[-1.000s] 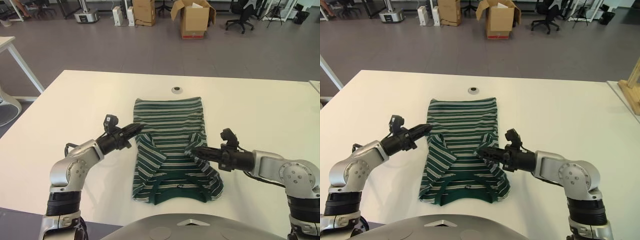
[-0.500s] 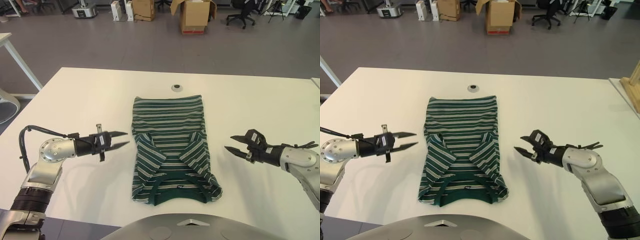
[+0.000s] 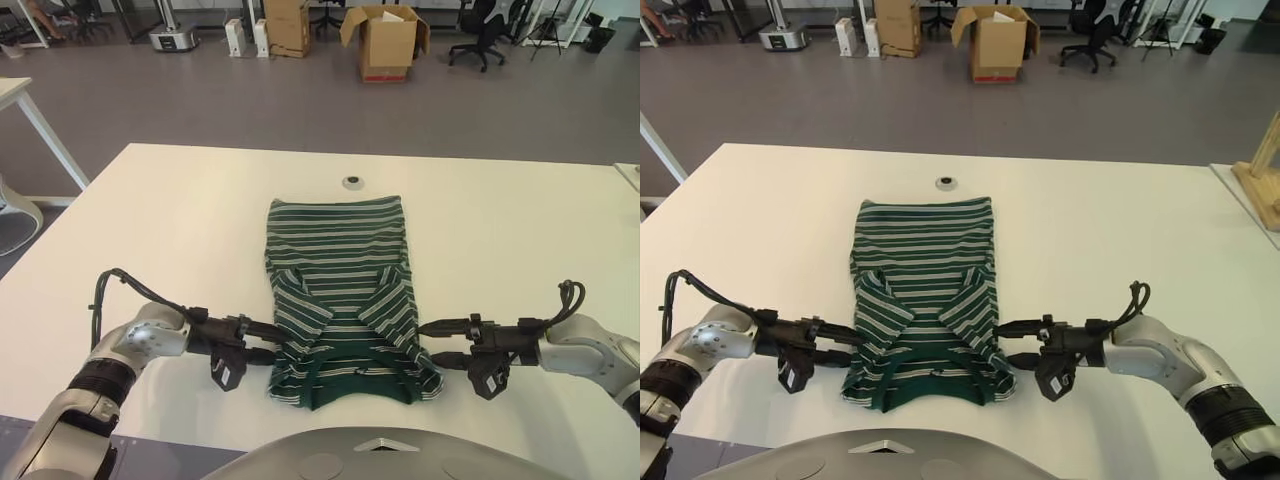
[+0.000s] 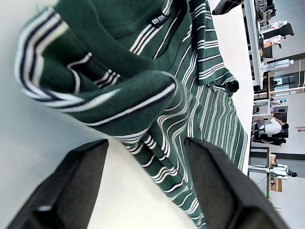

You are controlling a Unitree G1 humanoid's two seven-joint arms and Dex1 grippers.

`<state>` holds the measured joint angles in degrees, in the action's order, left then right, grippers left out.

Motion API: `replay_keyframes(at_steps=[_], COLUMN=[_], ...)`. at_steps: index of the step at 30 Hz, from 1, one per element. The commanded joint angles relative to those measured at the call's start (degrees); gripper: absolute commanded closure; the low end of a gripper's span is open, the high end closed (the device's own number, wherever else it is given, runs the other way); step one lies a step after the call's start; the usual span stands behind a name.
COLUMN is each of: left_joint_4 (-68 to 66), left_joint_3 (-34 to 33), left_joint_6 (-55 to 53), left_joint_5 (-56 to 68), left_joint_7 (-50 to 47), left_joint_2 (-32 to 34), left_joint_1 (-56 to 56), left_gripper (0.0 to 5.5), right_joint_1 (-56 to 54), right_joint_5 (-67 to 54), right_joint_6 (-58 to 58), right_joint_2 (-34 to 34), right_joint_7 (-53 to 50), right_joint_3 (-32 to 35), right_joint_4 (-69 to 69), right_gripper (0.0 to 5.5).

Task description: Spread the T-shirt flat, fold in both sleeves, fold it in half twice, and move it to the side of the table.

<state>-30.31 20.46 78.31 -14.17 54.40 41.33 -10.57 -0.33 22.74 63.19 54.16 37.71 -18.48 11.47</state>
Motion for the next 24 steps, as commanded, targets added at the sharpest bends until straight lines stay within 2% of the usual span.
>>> replay_keyframes(at_steps=[1, 4, 6, 9, 12, 15, 17, 19, 21, 23, 24], left_joint_4=[-3.37, -5.71, -4.05, 4.39, 16.42, 29.76, 36.99, 39.39, 36.56, 33.06, 32.91], left_joint_3=[7.0, 10.4, 13.96, 21.72, 29.08, 32.2, 30.72, 27.08, 21.39, 17.31, 15.63], left_joint_6=[1.14, 3.2, 2.37, -2.74, -7.24, -14.0, -20.81, -27.63, -35.19, -44.61, -48.56], left_joint_5=[-6.36, -7.57, -4.84, 3.76, 10.39, 18.44, 26.8, 36.32, 44.36, 49.67, 52.03], left_joint_7=[-0.53, -1.84, -1.23, 2.19, 5.07, 7.34, 8.46, 9.31, 9.92, 12.93, 14.01], left_joint_2=[-0.95, 0.75, 3.27, 9.26, 18.92, 29.2, 33.68, 34.99, 31.21, 25.77, 25.32], left_joint_1=[0.09, -1.41, -1.82, 0.17, 7.56, 13.48, 14.55, 13.4, 7.94, 0.18, -0.86], left_gripper=[3.92, 4.48, 4.73, 5.13, 5.42, 5.47, 5.48, 5.48, 5.48, 5.48, 5.48], right_joint_1=[-0.63, -1.27, 0.03, 5.5, 10.66, 20.61, 23.3, 20.48, 15.02, 10.25, 5.17], right_joint_5=[2.79, -1.33, -4.67, -16.99, -28.4, -39.28, -54.23, -71.83, -85.11, -93.36, -96.3], right_joint_6=[-1.92, -5.61, -8.02, -20.23, -34.18, -46.27, -57.64, -68.31, -76.58, -83.27, -87.06], right_joint_2=[-3.92, -4.6, -2.47, 2.27, 7.74, 15.3, 19.59, 21.77, 21.57, 21.28, 19.41], right_joint_7=[3.37, 6.23, 8.62, 15.23, 20.39, 19.5, 17.86, 17.09, 17.76, 18.97, 18.7], right_joint_3=[-7.07, -10.52, -11.9, -13.78, -14.12, -12.2, -9.25, -4.31, 0.99, 4.57, 5.45], right_joint_4=[1.43, -0.34, -2.6, -11.2, -23.08, -37.93, -47.71, -51.71, -49.2, -46.18, -43.19], right_gripper=[2.7, 3.43, 3.91, 4.56, 5.13, 5.43, 5.44, 5.44, 5.45, 5.45, 5.45])
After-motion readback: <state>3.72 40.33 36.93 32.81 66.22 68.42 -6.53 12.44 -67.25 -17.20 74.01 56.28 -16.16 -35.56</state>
